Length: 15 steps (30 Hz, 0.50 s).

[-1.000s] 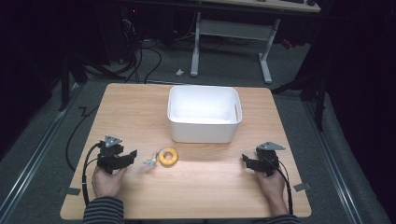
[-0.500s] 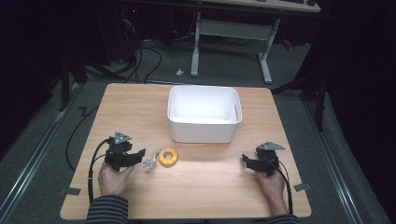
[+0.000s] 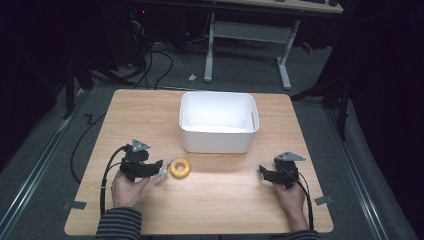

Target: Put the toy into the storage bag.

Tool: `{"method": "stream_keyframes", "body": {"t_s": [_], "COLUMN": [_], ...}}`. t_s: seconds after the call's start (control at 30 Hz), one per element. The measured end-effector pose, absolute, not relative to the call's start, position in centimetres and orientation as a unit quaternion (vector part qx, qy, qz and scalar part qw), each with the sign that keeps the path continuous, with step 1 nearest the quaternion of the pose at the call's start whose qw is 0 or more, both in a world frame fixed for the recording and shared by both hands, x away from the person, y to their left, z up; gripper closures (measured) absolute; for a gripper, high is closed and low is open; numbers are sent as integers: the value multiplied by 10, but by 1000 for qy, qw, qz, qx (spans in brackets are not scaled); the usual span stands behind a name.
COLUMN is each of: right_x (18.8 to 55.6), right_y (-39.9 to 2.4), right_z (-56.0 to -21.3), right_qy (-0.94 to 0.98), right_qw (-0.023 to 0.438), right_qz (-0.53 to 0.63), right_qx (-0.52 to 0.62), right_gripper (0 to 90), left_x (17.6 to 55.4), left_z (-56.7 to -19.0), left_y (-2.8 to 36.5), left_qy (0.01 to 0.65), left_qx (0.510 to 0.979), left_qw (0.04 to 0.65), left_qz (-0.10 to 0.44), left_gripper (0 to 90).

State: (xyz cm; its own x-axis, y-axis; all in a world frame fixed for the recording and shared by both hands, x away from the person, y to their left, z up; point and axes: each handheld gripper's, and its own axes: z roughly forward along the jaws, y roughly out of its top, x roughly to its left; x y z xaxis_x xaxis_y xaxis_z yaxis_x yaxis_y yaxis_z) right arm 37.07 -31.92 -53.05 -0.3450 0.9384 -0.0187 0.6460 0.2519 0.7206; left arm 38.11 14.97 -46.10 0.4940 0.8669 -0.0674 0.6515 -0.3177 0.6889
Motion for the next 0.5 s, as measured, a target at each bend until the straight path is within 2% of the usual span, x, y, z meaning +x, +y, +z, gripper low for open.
{"method": "stream_keyframes", "body": {"t_s": [0.5], "right_x": [371], "right_y": [-319], "right_z": [-531], "right_qy": [757], "right_qw": [231], "right_qz": [316], "right_qx": [523], "right_gripper": [303], "left_x": [388], "left_z": [-459], "left_y": [127], "left_qy": [456], "left_qx": [818], "left_qw": [317], "left_qz": [150], "left_gripper": [404]}}
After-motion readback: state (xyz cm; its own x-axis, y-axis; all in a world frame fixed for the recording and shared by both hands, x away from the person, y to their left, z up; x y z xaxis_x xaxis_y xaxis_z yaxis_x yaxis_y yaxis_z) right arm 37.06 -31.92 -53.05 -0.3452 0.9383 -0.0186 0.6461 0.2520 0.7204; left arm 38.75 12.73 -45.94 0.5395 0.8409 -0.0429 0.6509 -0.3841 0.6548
